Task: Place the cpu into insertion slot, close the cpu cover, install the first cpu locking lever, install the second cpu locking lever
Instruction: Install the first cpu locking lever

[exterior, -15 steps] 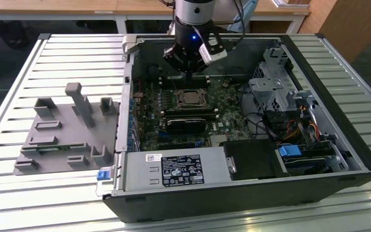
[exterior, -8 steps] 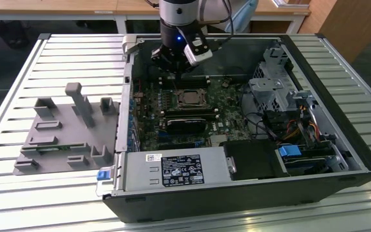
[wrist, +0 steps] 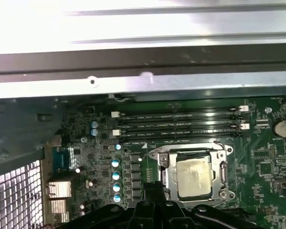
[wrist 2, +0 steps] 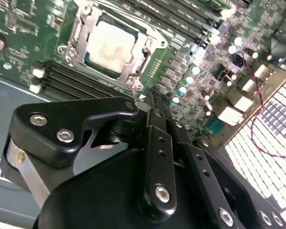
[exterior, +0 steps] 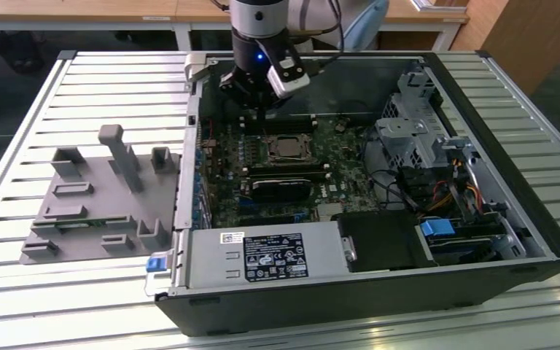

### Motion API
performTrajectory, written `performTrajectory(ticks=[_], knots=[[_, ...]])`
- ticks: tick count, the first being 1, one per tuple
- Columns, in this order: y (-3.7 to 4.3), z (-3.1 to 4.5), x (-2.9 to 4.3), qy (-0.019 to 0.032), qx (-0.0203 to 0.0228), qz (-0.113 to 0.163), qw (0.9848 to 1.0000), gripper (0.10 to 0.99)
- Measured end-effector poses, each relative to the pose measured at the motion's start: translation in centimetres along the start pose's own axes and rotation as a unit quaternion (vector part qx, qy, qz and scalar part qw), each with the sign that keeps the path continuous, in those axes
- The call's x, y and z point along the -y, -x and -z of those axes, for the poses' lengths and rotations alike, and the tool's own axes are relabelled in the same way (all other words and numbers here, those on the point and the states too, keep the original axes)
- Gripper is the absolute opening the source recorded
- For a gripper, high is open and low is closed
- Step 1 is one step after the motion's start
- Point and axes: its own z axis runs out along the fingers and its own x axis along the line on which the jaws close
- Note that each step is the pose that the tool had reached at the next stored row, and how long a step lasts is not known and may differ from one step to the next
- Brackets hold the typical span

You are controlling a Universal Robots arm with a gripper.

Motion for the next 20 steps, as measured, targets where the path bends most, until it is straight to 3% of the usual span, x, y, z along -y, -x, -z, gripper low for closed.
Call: performTrajectory(ticks=[7,20], knots=[[-1.30,-0.29,-0.38,-0.0001,0.0012,0.000,1.0000,0.106],[-2.08,-0.92,-2.22,0.0000,0.0012,0.000,1.0000,0.106]])
